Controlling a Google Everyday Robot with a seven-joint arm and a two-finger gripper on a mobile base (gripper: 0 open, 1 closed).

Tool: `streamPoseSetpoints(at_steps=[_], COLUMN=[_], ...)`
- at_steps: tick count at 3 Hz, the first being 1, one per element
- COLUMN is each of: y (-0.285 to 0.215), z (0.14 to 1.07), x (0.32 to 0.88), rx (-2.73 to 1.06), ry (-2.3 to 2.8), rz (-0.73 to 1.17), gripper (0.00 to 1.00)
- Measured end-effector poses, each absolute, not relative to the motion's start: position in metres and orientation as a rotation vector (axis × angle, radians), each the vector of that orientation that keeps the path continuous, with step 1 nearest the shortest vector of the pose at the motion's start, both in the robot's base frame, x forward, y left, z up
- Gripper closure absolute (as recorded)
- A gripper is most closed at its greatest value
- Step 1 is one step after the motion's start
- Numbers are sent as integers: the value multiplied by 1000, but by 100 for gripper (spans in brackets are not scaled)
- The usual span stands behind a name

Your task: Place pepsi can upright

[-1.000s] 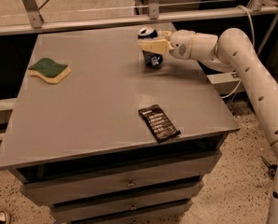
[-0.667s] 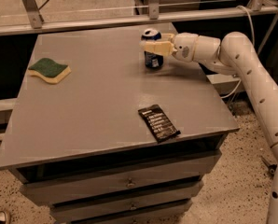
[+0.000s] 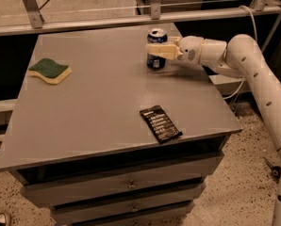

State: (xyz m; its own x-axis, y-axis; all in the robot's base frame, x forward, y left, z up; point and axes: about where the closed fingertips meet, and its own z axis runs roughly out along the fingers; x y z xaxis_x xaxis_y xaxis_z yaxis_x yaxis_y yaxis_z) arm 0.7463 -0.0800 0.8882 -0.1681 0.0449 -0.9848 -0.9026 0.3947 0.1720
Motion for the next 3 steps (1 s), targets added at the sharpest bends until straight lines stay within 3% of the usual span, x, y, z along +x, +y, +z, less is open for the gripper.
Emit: streamPoseSetpoints(at_steps=[1, 2, 3], y=[-80, -98, -135], z=[888, 903, 940], x=[746, 731, 694], rx=[-806, -903, -1086], ry=[1493, 1490, 1435], rz=[1024, 929, 716], gripper=[0, 0, 0])
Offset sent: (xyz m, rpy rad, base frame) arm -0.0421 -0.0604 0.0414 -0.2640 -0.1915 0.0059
